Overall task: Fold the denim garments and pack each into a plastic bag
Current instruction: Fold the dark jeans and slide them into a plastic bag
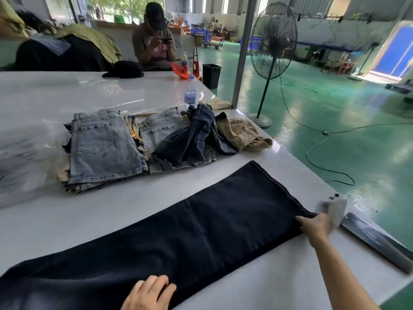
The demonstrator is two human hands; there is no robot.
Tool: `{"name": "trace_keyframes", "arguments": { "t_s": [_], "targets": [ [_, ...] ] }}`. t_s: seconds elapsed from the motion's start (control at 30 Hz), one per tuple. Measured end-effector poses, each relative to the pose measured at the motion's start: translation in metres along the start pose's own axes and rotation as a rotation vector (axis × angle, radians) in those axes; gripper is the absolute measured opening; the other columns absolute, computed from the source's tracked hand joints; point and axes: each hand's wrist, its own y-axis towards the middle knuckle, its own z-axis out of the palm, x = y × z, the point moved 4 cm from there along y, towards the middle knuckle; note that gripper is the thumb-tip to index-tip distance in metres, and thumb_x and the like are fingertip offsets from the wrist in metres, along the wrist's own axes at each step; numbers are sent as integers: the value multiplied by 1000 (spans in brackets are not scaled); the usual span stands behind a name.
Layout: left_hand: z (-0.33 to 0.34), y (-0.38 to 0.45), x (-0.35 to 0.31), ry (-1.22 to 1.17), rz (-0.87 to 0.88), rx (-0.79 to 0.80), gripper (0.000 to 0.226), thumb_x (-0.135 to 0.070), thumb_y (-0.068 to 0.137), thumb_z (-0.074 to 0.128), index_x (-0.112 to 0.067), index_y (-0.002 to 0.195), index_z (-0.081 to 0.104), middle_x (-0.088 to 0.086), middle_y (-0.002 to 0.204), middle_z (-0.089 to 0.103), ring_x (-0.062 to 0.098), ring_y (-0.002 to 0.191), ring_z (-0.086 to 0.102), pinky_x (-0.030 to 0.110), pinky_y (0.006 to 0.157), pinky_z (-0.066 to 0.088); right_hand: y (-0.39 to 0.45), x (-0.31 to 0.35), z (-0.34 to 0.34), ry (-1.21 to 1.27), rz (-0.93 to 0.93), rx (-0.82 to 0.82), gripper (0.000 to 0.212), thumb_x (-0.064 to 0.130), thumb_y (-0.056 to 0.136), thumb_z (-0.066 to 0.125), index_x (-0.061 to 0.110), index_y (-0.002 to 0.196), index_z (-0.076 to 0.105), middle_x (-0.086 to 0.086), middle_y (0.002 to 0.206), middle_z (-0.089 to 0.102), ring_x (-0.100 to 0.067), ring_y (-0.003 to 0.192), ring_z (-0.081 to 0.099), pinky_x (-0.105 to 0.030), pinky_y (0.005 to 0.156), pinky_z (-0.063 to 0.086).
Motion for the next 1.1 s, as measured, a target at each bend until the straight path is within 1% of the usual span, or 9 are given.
{"name": "trace_keyframes", "arguments": {
  "t_s": [0.13, 0.2, 0.33, 0.5, 0.6, 0.67, 0.8, 0.93, 1.1],
  "targets": [
    [-4, 1, 4, 32, -61, 66, 41, -2, 88, 24, -16, 78, 62, 4, 59, 64, 17, 40, 54, 18, 35, 39, 6, 9, 3, -139, -96, 42, 66, -9, 75, 55, 10, 136, 40, -14, 76, 56, -30, 64, 58, -37, 61, 51],
    [-11, 6, 9, 67, -65, 56, 41, 5, 77, 29, -13, 62, 63, 3, 55, 60, 16, 39, 52, 18, 32, 39, 9, 14, 1, -146, -128, 29, 56, -8, 76, 51, 8, 130, 50, -20, 93, 64, -35, 82, 63, -40, 72, 53],
    [-33, 15, 15, -108, -21, -6, 19, -1, 68, 37, -13, 80, 45, 4, 62, 62, 18, 43, 54, 20, 37, 45, 1, 21, -15, -143, -286, -153, 36, -3, 80, 53, 1, 114, 62, -24, 108, 65, -37, 98, 60, -38, 88, 46],
    [-16, -9, 13, 28, 204, 237, 52, 16, 81, 25, -35, 79, 33, -18, 78, 36, -8, 58, 43, 9, 41, 43, -2, 4, -8, -676, -335, -1, 31, -1, 81, 56, -3, 110, 67, -31, 104, 62, -43, 100, 57, -41, 86, 47],
    [-13, -16, 24, -202, 24, 347, 19, -31, 94, 34, -39, 82, 46, -19, 86, 41, -4, 69, 39, 10, 54, 41, -6, 25, -5, -984, -328, -25, 27, 15, 87, 55, 10, 113, 64, -23, 117, 51, -37, 106, 52, -36, 85, 47],
    [-15, -16, 34, -272, -122, 359, 28, -45, 93, 37, -30, 91, 60, -13, 92, 59, 0, 81, 48, 17, 71, 41, -5, 42, 5, -991, -387, -16, 28, 21, 89, 53, 12, 115, 61, -19, 119, 53, -35, 109, 52, -35, 84, 47],
    [-10, -14, 56, -137, -311, 461, 48, -54, 97, 19, -21, 109, 52, 7, 102, 70, 16, 99, 50, 30, 81, 40, 8, 55, 38, -786, -318, 197, 38, 36, 96, 50, 3, 115, 52, -22, 119, 57, -36, 112, 53, -42, 93, 46],
    [-5, -17, 63, -106, -454, 475, 71, -57, 97, 17, -14, 102, 73, 9, 108, 69, 20, 102, 57, 36, 83, 47, 20, 65, 60, -730, -257, 184, 48, 41, 93, 55, 3, 121, 49, -19, 126, 53, -37, 118, 49, -51, 99, 38],
    [-2, 9, 92, 3, -610, 505, 80, -53, 98, 7, -6, 103, 72, 8, 104, 70, 26, 94, 69, 44, 74, 56, 32, 92, 94, -712, -340, 226, 39, 37, 95, 53, 3, 113, 52, -19, 120, 55, -37, 114, 49, -49, 96, 41]
  ]
}}
